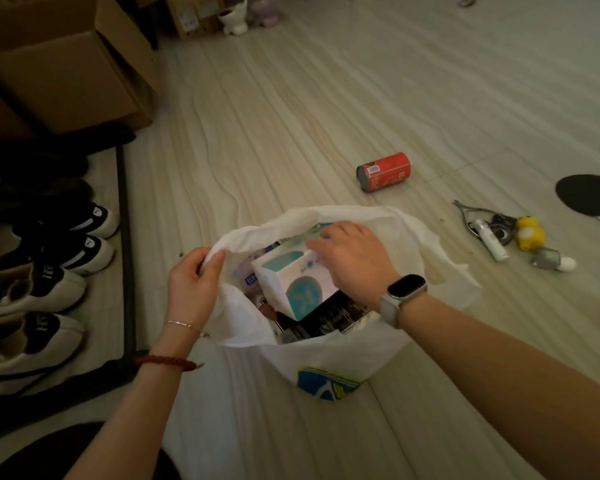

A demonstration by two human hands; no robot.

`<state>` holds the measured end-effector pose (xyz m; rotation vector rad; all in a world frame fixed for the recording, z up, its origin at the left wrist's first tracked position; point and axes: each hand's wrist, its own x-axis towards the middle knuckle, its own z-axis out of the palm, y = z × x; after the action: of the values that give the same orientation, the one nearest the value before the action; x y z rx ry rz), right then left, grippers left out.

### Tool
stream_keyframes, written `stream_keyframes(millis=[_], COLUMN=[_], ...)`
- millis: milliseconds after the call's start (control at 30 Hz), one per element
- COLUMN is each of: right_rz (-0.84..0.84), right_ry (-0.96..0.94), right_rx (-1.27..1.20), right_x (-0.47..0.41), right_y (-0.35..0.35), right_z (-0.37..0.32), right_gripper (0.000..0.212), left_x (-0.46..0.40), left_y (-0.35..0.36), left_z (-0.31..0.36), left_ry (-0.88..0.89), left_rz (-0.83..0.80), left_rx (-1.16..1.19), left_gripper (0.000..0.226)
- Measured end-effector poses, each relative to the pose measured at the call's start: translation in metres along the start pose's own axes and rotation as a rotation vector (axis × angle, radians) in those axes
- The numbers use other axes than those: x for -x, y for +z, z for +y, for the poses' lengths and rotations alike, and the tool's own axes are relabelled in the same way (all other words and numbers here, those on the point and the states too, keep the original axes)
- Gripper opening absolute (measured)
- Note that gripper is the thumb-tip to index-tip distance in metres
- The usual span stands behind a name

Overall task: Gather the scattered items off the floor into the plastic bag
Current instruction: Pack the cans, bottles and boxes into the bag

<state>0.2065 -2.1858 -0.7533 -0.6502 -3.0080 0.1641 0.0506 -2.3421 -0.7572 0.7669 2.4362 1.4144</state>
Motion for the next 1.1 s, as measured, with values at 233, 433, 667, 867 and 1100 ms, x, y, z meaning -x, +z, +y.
stream_keyframes(millis=[233,433,667,867,1100], right_rz=[-0.061,-0.059,0.239,0.171,-0.020], right_ry=[-0.019,0.009,0.293,0.850,1.332], right_rx=[-0.025,-0.114,-0.209,-0.250,-0.210], right_x=[0.043,0.058,0.121,0.217,0.274], right_y=[0.022,0.003,-0.016,0.019,0.066], right_z=[0.009,0.025,0.090,0.165,0.233], right_gripper=[0.061,0.048,0.040,0.039,0.051], left_x=[0.012,0.026,0.052,0.103,0.121], left_y=[0.018,0.040,0.124,0.229,0.316], left_z=[0.019,0.050,0.113,0.131,0.127], left_ry=[0.051,0.254,0.621,0.801,0.794], left_rz=[-0.115,-0.110,-0.232,-0.531,-0.780], left_rx=[-0.277,-0.516,-0.509,-0.496,-0.699], left_gripper=[0.031,0.065,0.052,0.041,0.051])
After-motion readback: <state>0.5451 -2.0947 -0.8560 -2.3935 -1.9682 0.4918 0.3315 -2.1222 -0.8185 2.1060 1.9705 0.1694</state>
